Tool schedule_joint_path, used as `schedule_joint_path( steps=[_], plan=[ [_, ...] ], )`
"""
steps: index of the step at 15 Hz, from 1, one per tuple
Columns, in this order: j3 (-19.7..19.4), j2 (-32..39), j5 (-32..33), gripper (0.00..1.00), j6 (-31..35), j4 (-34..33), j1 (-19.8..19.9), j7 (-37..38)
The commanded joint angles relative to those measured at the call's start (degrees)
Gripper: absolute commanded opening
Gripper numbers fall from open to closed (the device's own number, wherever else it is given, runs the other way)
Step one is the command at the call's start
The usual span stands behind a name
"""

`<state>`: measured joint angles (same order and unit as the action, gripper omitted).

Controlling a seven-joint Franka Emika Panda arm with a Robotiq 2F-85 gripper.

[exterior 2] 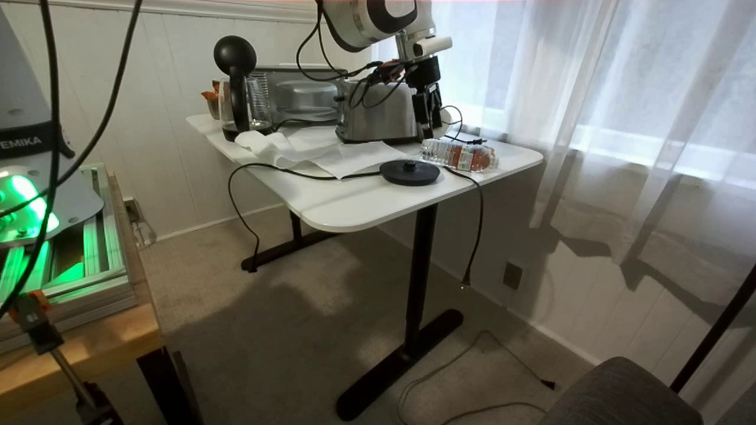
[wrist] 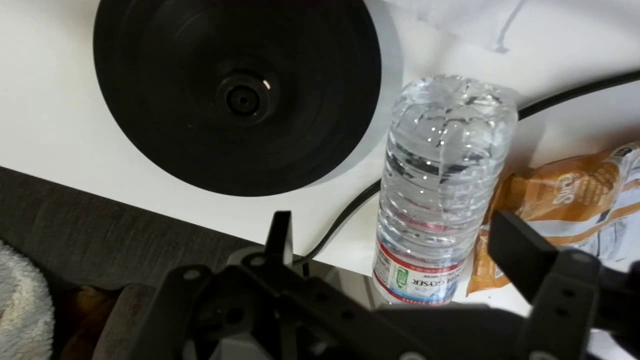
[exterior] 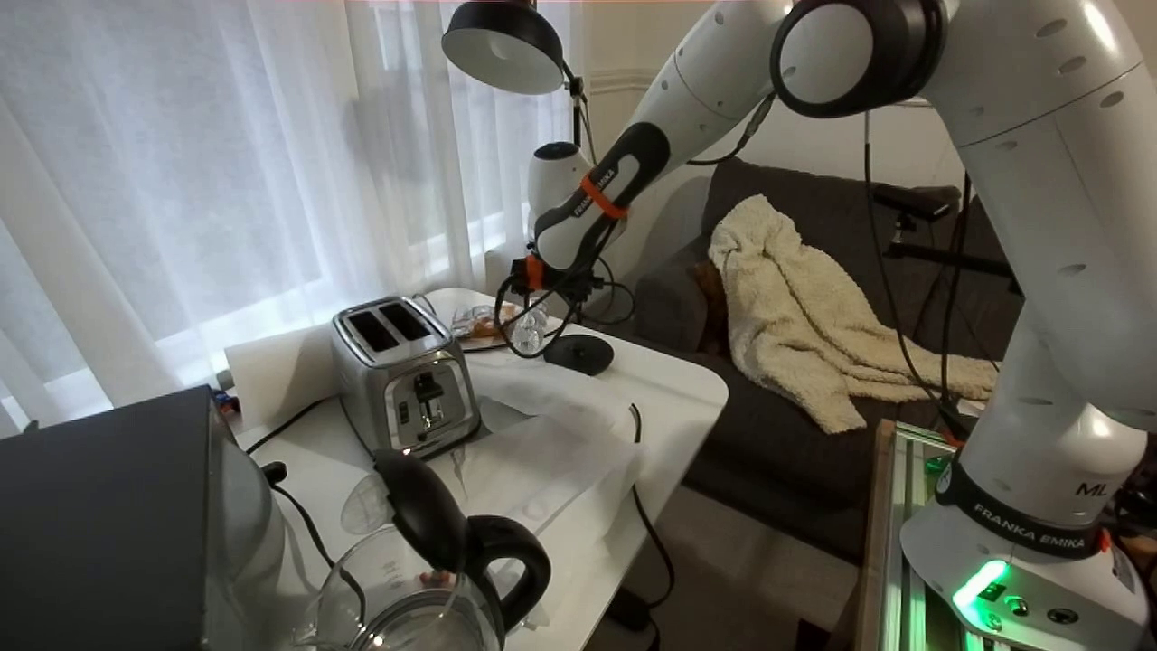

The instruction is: Pick up the water bottle and place it on the left side of the toaster on the table

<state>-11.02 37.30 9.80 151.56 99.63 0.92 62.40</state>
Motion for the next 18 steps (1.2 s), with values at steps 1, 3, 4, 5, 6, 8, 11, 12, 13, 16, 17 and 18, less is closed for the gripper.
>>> schedule_joint_path(
  steps=[1,3,4,5,6,8,11,12,13,16,17,18],
  plan=[
    [-0.41,4.01,-3.72,1.0,0.89,-4.35,-0.05,-2.56],
    [-0.49,5.44,-4.57,1.0,1.47,-5.65,-0.1,-3.3],
    [-0.67,6.09,-4.87,1.0,1.62,-6.19,-0.22,-3.62],
    [-0.73,6.78,-5.21,1.0,1.9,-6.85,-0.21,-3.95],
    [-0.7,7.45,-5.7,1.0,1.82,-7.47,-0.12,-4.26],
    [-0.54,8.55,-6.65,1.0,1.64,-8.59,0.16,-4.85],
    [-0.48,10.1,-7.95,1.0,1.8,-9.93,0.33,-5.95],
    [-0.49,10.36,-8.28,0.94,1.74,-10.21,0.3,-6.28],
    [-0.62,10.67,-8.53,0.74,1.86,-10.56,0.2,-6.52],
    [-0.64,11.16,-9.03,0.53,1.96,-11.33,0.2,-7.36],
    [-0.68,11.25,-9.14,0.45,1.88,-11.44,0.19,-7.61],
    [-0.82,11.42,-9.16,0.38,1.88,-11.58,0.12,-7.82]
  ],
)
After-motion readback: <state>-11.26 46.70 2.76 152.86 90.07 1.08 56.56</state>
